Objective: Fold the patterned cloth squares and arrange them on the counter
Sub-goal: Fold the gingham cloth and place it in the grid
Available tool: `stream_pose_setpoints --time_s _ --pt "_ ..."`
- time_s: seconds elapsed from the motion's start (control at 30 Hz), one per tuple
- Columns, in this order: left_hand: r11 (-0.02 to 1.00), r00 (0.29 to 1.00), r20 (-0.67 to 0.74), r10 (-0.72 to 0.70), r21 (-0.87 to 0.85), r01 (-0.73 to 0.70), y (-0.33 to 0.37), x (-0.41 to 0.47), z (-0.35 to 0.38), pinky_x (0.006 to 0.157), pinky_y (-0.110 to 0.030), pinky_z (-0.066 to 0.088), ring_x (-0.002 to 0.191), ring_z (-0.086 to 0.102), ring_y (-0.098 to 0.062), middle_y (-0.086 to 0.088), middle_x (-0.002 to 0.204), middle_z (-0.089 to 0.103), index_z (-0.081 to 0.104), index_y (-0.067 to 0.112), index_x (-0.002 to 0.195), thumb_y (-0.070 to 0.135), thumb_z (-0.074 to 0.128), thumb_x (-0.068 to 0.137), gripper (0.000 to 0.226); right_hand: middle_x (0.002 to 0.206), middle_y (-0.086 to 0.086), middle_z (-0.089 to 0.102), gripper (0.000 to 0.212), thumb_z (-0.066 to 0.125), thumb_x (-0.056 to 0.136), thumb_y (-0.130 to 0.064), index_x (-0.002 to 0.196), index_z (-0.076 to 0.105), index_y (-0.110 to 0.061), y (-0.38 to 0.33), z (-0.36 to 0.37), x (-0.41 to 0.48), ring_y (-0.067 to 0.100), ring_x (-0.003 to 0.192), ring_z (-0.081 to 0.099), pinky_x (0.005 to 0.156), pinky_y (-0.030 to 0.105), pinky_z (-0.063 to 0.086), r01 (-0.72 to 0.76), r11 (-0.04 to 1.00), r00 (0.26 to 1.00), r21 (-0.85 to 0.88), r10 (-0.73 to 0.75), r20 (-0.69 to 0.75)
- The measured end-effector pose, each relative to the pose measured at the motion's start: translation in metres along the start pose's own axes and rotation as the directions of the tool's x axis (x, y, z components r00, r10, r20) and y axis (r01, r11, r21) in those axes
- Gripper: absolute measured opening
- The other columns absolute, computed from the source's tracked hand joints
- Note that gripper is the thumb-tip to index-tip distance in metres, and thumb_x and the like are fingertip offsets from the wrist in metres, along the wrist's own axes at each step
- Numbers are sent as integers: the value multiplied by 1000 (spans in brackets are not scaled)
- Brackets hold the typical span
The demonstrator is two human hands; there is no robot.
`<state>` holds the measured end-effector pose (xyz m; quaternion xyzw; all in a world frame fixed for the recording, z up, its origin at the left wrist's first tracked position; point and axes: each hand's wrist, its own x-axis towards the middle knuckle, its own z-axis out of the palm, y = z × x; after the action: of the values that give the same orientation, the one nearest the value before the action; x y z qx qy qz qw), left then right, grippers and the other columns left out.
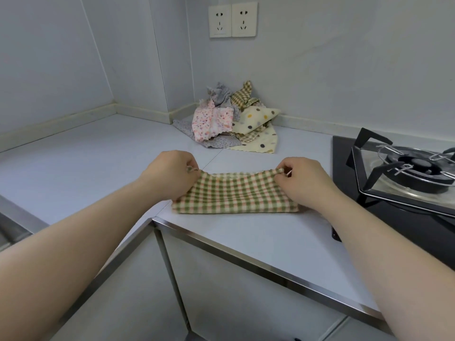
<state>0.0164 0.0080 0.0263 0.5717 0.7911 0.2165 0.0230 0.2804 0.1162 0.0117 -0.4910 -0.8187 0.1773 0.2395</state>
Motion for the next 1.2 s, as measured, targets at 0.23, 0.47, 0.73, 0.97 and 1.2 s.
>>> stream_pose_setpoints --time_s 0.23,0.47,0.73,0.97,1.2 --pt "994 996 -91 15 -104 -24 -25 0 25 67 -18 37 94 60 -14 10 92 67 72 22 95 27 66 95 8 96 -8 63 12 57 94 -22 98 68 -26 -1 0 25 11 85 58 73 30 50 -93 992 994 -86 97 50" --pt "993 991 -62 120 21 -119 -38 13 43 104 -38 39 118 53 -29 -2 121 65 70 22 120 25 53 98 28 154 1 38 51 44 102 -47 152 42 -35 6 23 26 28 144 23 114 44 27 -61 968 983 -242 100 156" --pt "981 990 -106 98 -155 -114 -34 8 38 76 -24 33 96 50 -15 14 90 55 61 25 102 19 58 98 7 99 -9 64 9 68 94 -31 94 59 -29 10 27 21 18 97 59 83 33 48 5 996 999 92 -9 39" --pt "938 983 -176 54 -328 -110 -36 4 36 69 -6 37 84 56 7 15 91 68 61 27 103 11 70 89 23 114 -3 73 37 78 89 -21 124 68 -27 11 19 14 10 106 68 92 28 54 -51 885 999 462 36 40" --pt "935 988 -155 11 -350 -65 -37 5 34 69 0 36 81 57 11 15 90 71 69 29 101 2 70 85 32 95 -5 77 10 77 90 -17 100 75 -19 10 17 14 12 88 74 89 38 60 -55 857 998 512 62 3"
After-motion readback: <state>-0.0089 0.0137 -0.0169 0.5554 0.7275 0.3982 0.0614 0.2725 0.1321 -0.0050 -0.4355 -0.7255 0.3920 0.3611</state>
